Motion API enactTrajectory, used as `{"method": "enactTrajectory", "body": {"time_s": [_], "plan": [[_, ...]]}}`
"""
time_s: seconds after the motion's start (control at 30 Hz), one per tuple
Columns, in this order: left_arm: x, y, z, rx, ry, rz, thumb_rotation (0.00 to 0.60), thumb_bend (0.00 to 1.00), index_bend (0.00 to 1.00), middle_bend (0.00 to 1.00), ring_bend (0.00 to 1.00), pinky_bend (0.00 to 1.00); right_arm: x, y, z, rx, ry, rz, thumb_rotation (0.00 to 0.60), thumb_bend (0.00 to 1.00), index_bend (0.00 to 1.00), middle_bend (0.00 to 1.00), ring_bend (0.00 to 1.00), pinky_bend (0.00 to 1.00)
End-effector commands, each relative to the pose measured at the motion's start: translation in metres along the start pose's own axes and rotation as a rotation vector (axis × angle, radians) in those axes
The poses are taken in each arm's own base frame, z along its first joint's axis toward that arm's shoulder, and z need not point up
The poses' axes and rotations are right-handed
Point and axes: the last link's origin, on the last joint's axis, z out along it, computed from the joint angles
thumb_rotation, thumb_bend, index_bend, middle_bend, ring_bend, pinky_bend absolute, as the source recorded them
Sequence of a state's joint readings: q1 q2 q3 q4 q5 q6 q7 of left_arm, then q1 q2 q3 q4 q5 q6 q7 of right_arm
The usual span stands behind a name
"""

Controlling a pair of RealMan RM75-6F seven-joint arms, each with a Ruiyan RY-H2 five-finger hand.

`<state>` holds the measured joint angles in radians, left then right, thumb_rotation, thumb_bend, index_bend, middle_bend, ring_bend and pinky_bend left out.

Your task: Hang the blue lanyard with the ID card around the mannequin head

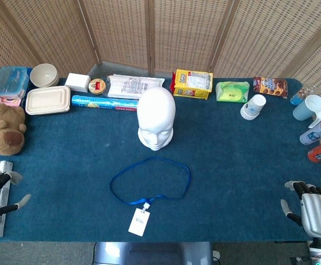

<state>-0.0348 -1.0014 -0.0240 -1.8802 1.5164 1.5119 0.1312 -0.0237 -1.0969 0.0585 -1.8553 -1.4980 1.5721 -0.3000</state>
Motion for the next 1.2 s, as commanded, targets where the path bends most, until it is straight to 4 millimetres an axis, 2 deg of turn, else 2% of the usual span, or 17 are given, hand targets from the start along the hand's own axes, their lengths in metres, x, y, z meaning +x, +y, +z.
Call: {"method": "enactTrajectory", "body": {"time_s": [0.03, 0.43, 0.6, 0.7, 0.83, 0.93, 1.07, 1.2], "plan": [[-0.001, 0.0, 0.002, -0.001, -0.005, -0.001, 0.475, 0.2, 0.4, 0.48, 0.39, 0.28, -0.002, -0.001, 0.002, 0.0, -0.007, 0.005, 0.54, 0.36, 0.36, 0.43, 0.42, 0.39], [0.0, 0.001, 0.007, 0.001, -0.01, -0.012, 0.478, 0.2, 0.4, 0.48, 0.39, 0.28, -0.011, -0.008, 0.011, 0.033, -0.04, 0.046, 0.539, 0.37, 0.36, 0.43, 0.43, 0.41], [0.002, 0.003, 0.011, -0.002, -0.005, -0.019, 0.477, 0.2, 0.4, 0.48, 0.39, 0.28, -0.013, -0.019, 0.022, 0.067, -0.04, 0.072, 0.539, 0.36, 0.36, 0.43, 0.43, 0.44], [0.005, 0.005, 0.017, -0.019, -0.007, -0.006, 0.479, 0.21, 0.4, 0.48, 0.39, 0.28, -0.012, -0.032, 0.034, 0.097, -0.044, 0.087, 0.539, 0.36, 0.36, 0.43, 0.44, 0.5], [0.007, 0.009, 0.029, -0.045, -0.01, 0.019, 0.471, 0.2, 0.4, 0.48, 0.39, 0.28, -0.012, -0.054, 0.049, 0.144, -0.041, 0.118, 0.54, 0.36, 0.36, 0.43, 0.44, 0.53], [0.006, 0.014, 0.037, -0.07, -0.023, 0.03, 0.476, 0.2, 0.4, 0.48, 0.39, 0.28, -0.018, -0.072, 0.061, 0.179, -0.049, 0.111, 0.54, 0.36, 0.36, 0.43, 0.44, 0.55], [0.003, 0.019, 0.046, -0.087, -0.034, 0.025, 0.478, 0.2, 0.4, 0.48, 0.39, 0.28, -0.026, -0.099, 0.075, 0.206, -0.068, 0.139, 0.538, 0.35, 0.36, 0.44, 0.46, 0.64], [0.001, 0.02, 0.054, -0.095, -0.042, 0.027, 0.477, 0.2, 0.4, 0.48, 0.39, 0.28, -0.033, -0.125, 0.087, 0.245, -0.069, 0.154, 0.54, 0.34, 0.36, 0.46, 0.5, 0.69]]}}
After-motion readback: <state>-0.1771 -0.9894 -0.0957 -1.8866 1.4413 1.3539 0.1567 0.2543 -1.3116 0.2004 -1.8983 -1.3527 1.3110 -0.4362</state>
